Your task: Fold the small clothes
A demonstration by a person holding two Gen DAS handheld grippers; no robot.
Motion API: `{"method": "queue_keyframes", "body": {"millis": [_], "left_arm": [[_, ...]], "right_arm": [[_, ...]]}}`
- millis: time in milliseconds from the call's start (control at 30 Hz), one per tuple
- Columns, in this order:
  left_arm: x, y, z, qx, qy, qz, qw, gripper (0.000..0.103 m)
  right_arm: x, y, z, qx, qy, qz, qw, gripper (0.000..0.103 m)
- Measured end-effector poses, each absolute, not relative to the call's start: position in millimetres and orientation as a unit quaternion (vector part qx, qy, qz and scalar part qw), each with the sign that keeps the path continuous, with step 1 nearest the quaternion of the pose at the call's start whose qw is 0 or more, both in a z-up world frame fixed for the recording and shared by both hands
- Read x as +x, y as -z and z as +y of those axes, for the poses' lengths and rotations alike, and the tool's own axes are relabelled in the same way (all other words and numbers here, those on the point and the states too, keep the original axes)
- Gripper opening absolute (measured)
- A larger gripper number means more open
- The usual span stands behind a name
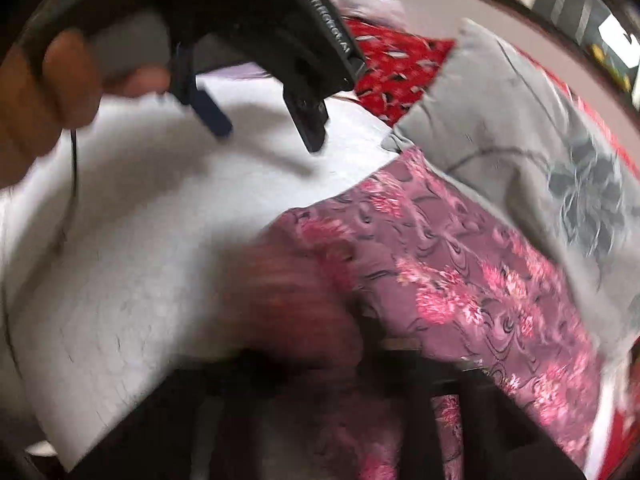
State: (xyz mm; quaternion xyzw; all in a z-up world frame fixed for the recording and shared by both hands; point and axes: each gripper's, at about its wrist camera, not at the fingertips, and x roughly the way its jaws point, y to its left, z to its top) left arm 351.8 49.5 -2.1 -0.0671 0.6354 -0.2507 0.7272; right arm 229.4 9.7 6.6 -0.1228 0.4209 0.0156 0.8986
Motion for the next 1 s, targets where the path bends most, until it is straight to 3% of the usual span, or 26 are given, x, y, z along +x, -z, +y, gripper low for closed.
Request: {"method": "queue_keyframes", "body": {"millis": [300,367,400,433,1000], "left_arm": [[372.9,18.8,-23.4,-0.088,0.29,0.681,0.666,0.082],[370.4,12.0,-34.8,-0.083,0.291,0.679,0.669,0.063],[368.1,8.6,-42.8,-0.075,0.293,0.681,0.667,0.028],[366.3,7.2,-49.1,-0.068,0.294,0.686,0.662,0.016],[297.3,-86.8,-173.0,0.008,0.326,0.629,0.706,0.015]], "right_arm": [[204.1,-50.0,-18.1,-0.068,-0.031,0.356,0.932,0.008],[201.1,-53.0,-22.3,-0.058,-0.032,0.353,0.933,0.008],[199.9,-55.1,-26.1,-0.049,-0.033,0.35,0.935,0.008],[203.6,-54.6,-33.1,-0.04,-0.033,0.348,0.936,0.008],[110.5,-85.0,-176.2,0.216,0.023,0.282,0.935,0.008]]}}
